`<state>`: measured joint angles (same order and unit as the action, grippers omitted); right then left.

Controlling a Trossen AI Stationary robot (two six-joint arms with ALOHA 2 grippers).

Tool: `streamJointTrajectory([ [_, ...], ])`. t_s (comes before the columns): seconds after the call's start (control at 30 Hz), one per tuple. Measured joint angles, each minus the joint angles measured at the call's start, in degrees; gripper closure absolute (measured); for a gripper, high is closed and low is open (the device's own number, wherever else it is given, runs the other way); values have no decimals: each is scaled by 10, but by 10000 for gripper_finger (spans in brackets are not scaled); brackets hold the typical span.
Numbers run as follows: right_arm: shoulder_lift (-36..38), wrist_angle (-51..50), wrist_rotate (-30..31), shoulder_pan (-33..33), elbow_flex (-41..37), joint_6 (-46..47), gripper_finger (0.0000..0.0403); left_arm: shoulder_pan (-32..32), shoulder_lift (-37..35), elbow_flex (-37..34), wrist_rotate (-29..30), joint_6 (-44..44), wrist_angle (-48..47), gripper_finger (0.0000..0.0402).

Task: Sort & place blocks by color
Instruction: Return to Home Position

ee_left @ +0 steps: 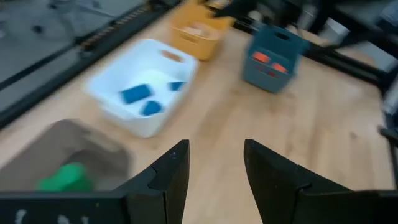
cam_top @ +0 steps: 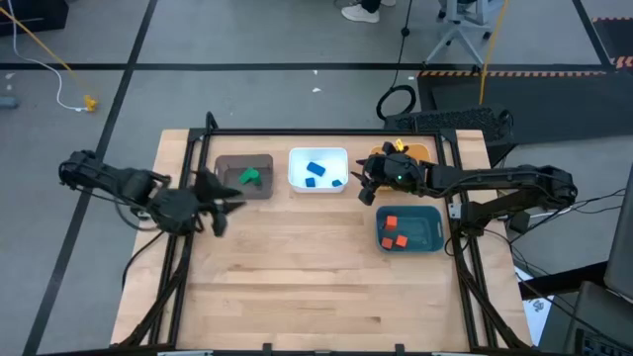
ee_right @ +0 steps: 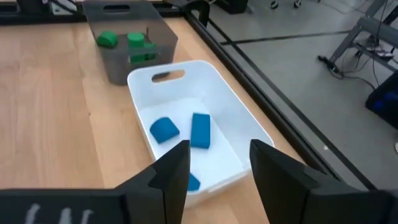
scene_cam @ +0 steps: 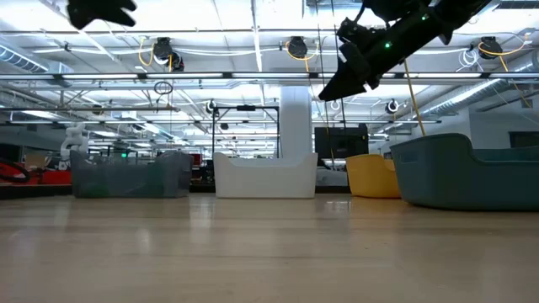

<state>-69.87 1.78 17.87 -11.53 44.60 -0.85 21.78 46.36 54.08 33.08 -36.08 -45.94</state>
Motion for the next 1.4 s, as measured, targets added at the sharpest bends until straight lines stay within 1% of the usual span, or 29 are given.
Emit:
streamJointTrajectory([
  [0.17, 19, -50, 0, 0, 0, 18, 245, 0, -85, 0, 65, -84, -113, 247],
  [0.27, 20, -61, 0, 0, 0, 23, 245, 0, -121, 0, 86, -124, -156, 247],
  [0.37, 20, -73, 0, 0, 0, 24, 246, 0, -145, -10, 92, -135, -175, 247],
  [0.47, 20, -57, 0, 0, -12, 32, 246, 0, -163, -27, 101, -140, -196, 247],
  [0.6, 20, -34, 0, 0, -49, 32, 246, 0, -189, -61, 111, -203, -225, 247],
  [0.73, 20, 12, -1, 0, -97, 36, 246, 0, -208, -110, 108, -251, -212, 247],
  [0.8, 24, 49, -2, 0, -118, 47, 246, 0, -210, -138, 98, -255, -182, 247],
  [0.87, 29, 92, -11, 0, -134, 47, 246, 0, -210, -172, 80, -239, -131, 247],
  [1.03, 47, 170, -36, 0, -164, 28, 246, 1, -209, -283, 11, -142, 83, 247],
  [1.1, 58, 177, -48, 0, -167, 23, 246, 1, -209, -327, -2, -108, 164, 247],
  [1.17, 67, 174, -59, 1, -167, 20, 246, 1, -209, -363, -3, -83, 224, 247],
  [1.3, 87, 165, -62, 8, -168, 20, 246, 0, -209, -418, -6, -54, 318, 247],
  [1.4, 98, 159, -63, 16, -168, 19, 246, 1, -209, -453, -25, -30, 386, 247],
])
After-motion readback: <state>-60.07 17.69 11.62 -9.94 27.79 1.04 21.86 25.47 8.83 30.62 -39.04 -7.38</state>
